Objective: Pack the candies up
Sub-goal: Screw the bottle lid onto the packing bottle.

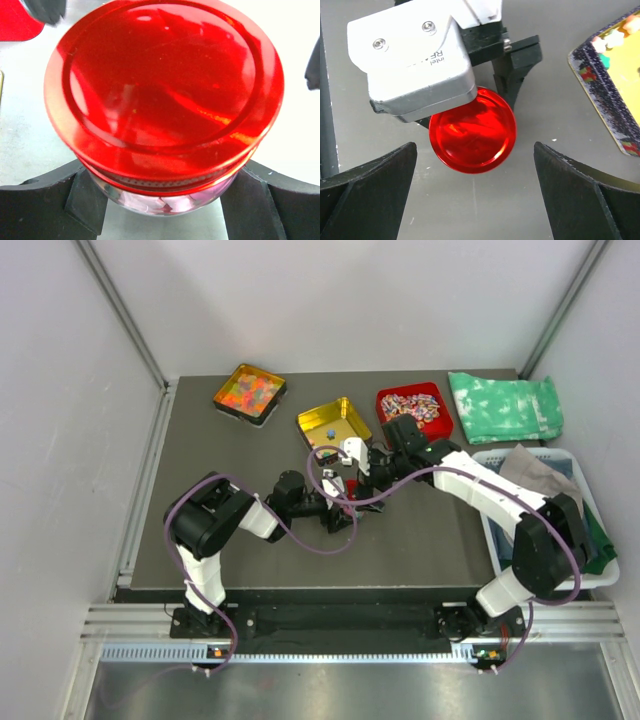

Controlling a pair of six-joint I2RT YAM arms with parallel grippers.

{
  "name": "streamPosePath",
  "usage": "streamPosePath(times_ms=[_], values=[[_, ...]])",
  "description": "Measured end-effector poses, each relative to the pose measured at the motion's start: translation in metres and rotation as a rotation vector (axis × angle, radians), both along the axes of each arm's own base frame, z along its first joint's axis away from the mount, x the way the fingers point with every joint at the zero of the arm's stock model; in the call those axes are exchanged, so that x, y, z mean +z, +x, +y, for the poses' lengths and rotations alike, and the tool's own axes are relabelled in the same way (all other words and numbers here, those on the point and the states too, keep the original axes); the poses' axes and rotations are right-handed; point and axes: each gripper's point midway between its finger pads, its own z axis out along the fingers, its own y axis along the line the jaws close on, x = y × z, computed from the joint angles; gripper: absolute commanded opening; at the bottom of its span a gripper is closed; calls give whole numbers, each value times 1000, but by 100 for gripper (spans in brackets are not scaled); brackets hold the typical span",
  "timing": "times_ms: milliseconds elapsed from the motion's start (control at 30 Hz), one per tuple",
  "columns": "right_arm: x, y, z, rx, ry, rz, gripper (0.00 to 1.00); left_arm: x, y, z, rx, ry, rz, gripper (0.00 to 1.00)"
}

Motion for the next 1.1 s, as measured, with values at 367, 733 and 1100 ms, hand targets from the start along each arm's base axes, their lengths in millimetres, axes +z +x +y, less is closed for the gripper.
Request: streamPosePath(times_ms=[367, 733, 1100], values=[[0, 0, 7, 29, 15, 20, 98, 0, 0, 0, -2, 1, 2, 62], [2, 6, 14, 26, 30, 25, 92, 0, 0, 0, -3, 1, 2, 61], [0, 5, 17, 18, 21, 21, 75, 0, 1, -1, -3, 3, 4, 61]])
